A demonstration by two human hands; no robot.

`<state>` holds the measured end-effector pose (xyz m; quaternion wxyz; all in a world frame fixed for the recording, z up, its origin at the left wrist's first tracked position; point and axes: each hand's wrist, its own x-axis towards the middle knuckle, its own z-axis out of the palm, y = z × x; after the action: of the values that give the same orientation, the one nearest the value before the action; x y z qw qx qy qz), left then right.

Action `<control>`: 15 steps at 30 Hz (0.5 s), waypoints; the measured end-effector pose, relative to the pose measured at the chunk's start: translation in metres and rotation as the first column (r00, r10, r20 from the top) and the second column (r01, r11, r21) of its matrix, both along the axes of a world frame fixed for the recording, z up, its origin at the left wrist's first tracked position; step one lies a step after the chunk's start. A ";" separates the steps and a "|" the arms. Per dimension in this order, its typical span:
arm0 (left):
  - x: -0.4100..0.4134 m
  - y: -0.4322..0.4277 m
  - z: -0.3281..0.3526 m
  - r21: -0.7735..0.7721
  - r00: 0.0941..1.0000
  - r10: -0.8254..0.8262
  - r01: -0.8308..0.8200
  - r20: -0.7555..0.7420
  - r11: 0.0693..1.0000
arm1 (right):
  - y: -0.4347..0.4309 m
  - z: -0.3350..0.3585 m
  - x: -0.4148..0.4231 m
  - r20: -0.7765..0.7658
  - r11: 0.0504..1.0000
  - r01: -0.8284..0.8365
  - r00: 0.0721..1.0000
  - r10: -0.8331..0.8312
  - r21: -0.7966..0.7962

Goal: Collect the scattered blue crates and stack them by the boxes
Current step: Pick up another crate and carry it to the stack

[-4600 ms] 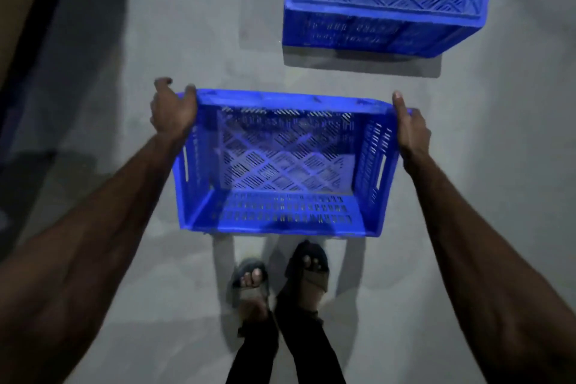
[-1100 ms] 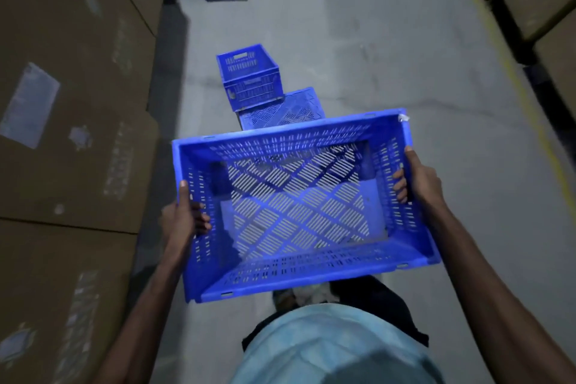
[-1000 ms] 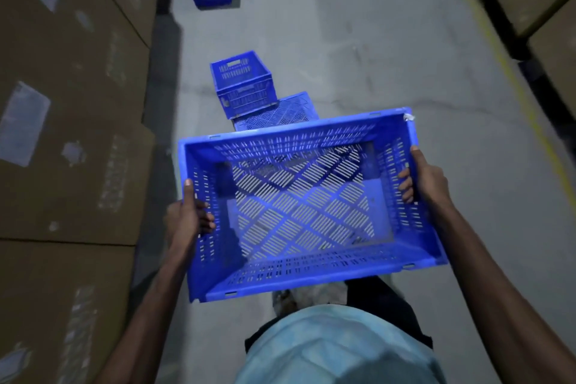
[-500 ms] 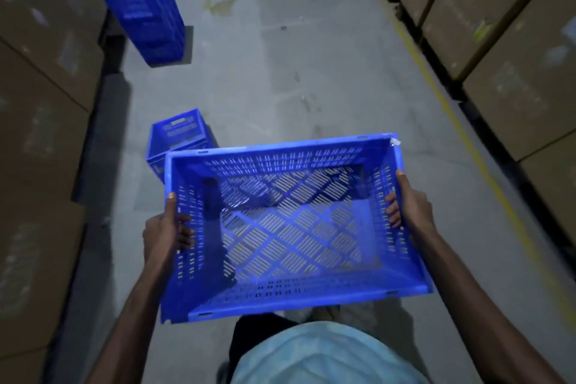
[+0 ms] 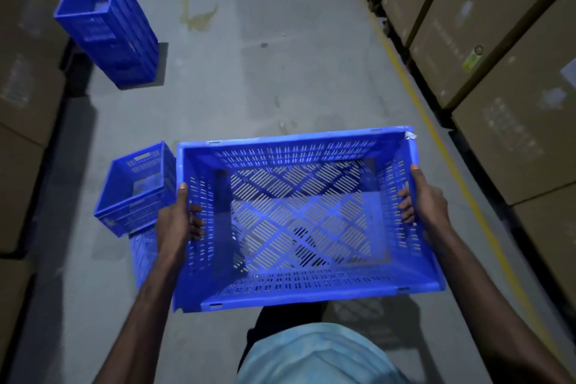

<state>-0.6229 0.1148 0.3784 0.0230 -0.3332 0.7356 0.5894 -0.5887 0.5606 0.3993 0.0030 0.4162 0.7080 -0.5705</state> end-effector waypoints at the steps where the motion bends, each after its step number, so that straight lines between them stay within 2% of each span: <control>1: -0.020 0.008 -0.002 0.001 1.000 -0.007 0.007 -0.003 1.000 | 0.006 0.000 -0.018 -0.004 1.000 -0.001 1.000 0.001 0.008; 7: -0.179 0.059 0.002 0.041 1.000 -0.001 0.001 0.011 0.999 | 0.060 0.013 -0.168 0.001 0.999 0.016 1.000 -0.016 0.028; 15: -0.344 0.105 0.013 0.020 0.999 0.032 -0.032 0.026 0.999 | 0.110 0.012 -0.360 0.008 0.999 -0.033 0.999 0.033 0.008</control>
<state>-0.9671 0.2200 0.3914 0.0264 -0.3522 0.7238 0.5927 -0.9487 0.6711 0.4114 0.0137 0.4068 0.7171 -0.5658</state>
